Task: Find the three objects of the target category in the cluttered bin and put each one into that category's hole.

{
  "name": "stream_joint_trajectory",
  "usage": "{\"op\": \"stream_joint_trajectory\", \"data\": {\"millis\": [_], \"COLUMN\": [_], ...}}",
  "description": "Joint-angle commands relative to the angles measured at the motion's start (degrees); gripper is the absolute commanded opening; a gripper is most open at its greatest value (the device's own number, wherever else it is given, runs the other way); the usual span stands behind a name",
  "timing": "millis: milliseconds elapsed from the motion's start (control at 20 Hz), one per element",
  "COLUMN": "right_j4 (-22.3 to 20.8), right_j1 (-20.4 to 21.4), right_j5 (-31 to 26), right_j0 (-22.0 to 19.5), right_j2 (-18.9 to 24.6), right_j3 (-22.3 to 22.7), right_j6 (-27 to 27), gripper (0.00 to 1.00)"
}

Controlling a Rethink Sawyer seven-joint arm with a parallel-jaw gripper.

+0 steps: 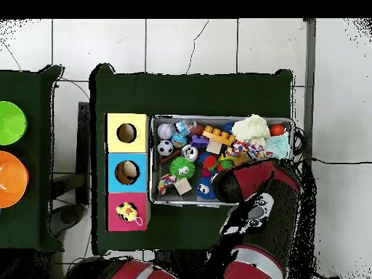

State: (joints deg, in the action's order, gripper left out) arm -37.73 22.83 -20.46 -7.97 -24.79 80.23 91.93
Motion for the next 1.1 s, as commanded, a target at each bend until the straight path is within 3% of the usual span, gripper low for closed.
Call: {"op": "stream_joint_trajectory", "data": {"millis": [50, 300, 500, 650, 1100], "right_j4": [4.4, 12.5, 17.6, 19.6, 22.2], "right_j1": [2.5, 4.8, 5.5, 6.2, 7.1], "right_j5": [-12.2, -17.9, -15.3, -15.7, -13.6], "right_j0": [-4.7, -13.2, -18.6, -19.6, -19.6], "right_j2": [16.2, 27.9, 36.1, 38.8, 41.5], "right_j3": [4.8, 10.7, 15.6, 16.8, 17.7], "right_j6": [-10.6, -10.4, -7.8, -5.6, 0.1], "gripper": [1.00, 1.00, 1.00, 1.00, 1.00]}}
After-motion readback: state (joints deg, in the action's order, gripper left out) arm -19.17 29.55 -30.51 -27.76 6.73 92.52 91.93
